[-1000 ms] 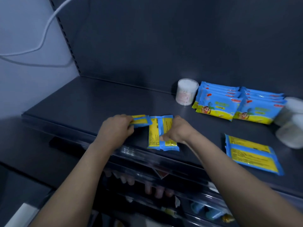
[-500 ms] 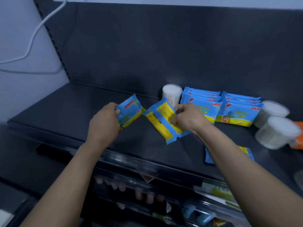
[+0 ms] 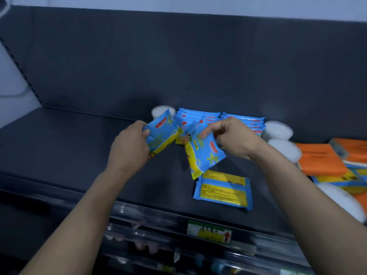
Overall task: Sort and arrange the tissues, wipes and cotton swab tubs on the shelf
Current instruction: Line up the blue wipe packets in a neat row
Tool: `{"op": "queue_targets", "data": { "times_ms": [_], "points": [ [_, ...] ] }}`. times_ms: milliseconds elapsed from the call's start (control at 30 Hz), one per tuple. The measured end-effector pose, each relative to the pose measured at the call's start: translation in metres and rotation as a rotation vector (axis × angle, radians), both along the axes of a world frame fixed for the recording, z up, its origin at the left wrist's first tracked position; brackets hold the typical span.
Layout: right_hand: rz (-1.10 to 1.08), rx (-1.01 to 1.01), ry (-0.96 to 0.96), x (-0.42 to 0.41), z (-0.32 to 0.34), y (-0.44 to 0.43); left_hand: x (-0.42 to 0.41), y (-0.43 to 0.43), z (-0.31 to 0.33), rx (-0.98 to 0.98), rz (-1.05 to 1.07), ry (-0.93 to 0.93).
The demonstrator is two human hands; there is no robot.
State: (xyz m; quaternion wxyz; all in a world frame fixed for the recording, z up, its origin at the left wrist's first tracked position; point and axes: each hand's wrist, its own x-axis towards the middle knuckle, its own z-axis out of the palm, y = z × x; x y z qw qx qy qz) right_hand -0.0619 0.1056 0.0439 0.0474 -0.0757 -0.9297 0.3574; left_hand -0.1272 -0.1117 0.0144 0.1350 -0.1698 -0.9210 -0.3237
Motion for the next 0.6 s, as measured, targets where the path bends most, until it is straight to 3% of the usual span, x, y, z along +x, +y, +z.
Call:
{"op": "queue_targets", "data": {
  "times_ms": [133,233,500,600],
  "points": [
    [-0.072,-0.063,-0.042,0.015,-0.004,0.029,0.005,0.030,-0.001,-0.007,-0.040,-0.031],
    [-0.088,0.060,0.053,0.022,-0.006,0.046,0.001,0.049,-0.004,-0.022,-0.091,-0.027],
    [-0.324,0.277,0.094,0.023,-0.003,0.078,-0.029,0.084,-0.006,-0.065,-0.280,-0.019],
    [-0.331,0.310,0.018,0.017,-0.006,0.078,-0.045,0.090,-0.008,-0.138,-0.445,-0.067]
  ]
}}
